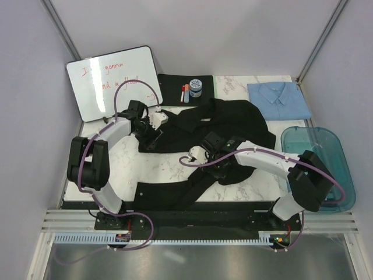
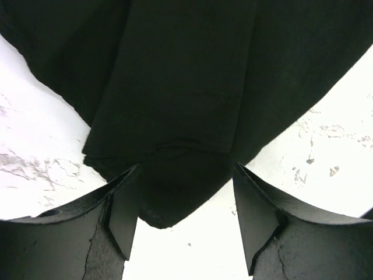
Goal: Fold and stack the long sleeve shirts
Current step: Flatten the shirt out
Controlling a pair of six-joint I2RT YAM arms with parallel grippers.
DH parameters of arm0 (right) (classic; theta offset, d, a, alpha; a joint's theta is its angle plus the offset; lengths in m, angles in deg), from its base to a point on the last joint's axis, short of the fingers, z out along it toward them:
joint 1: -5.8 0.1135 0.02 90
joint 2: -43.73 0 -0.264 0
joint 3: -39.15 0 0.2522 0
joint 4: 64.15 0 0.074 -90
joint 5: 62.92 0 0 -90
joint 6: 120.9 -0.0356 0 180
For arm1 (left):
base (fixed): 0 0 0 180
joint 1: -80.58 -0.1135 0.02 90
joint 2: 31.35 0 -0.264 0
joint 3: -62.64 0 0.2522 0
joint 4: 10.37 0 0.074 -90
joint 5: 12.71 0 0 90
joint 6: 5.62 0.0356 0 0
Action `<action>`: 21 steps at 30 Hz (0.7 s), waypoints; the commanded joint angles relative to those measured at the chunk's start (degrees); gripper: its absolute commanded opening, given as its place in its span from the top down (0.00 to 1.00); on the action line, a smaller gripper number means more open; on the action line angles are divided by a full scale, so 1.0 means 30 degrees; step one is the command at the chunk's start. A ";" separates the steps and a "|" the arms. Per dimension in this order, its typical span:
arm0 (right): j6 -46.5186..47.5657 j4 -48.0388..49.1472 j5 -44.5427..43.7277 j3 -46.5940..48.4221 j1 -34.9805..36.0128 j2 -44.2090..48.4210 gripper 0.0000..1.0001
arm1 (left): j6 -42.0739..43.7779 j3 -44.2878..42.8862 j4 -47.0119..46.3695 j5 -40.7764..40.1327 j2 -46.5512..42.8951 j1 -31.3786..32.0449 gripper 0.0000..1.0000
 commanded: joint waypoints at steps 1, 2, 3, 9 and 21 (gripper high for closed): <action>-0.0185 0.0348 -0.0375 -0.0048 0.0030 0.0513 1.00 | -0.0714 -0.1018 -0.0880 0.0581 0.0089 0.0009 0.30; -0.0126 0.0230 -0.0026 -0.0106 0.0030 0.0717 1.00 | -0.0744 -0.1018 -0.0967 0.0874 0.0059 0.0125 0.30; -0.0097 0.0171 0.0151 -0.0165 0.0059 0.0864 1.00 | -0.0802 -0.1018 -0.0997 0.0790 0.0088 0.0213 0.30; 0.0109 -0.0386 0.0388 -0.0195 0.0030 0.1276 1.00 | -0.0305 -0.0813 -0.1026 0.0321 0.0760 0.0624 0.27; 0.0664 -0.0972 0.0885 -0.0956 0.0030 0.1539 1.00 | -0.0305 -0.0959 -0.1817 -0.0939 0.1555 0.0888 0.47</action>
